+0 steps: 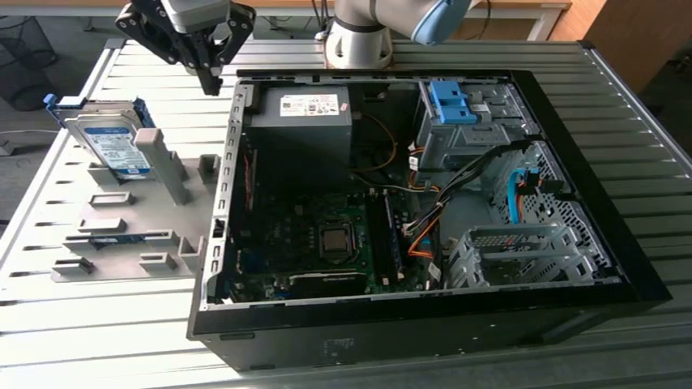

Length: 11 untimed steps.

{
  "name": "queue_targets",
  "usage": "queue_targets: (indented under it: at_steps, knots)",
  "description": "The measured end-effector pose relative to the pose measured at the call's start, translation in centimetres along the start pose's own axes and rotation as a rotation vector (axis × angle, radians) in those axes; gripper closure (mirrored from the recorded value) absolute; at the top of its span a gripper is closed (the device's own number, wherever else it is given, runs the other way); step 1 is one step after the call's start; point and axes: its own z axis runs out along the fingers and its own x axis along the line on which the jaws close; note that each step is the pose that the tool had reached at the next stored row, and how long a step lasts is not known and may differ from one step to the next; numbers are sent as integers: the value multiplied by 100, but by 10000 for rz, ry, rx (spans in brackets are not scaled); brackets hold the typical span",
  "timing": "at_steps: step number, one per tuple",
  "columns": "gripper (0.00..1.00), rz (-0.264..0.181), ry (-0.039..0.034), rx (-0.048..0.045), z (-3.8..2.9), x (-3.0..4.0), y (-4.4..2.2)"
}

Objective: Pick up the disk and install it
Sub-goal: 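Reach for the disk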

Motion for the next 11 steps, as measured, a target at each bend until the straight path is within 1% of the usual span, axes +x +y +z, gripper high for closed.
queue_targets:
  at_steps: [11]
  knots:
    - [89, 0, 3, 0, 4, 33, -3]
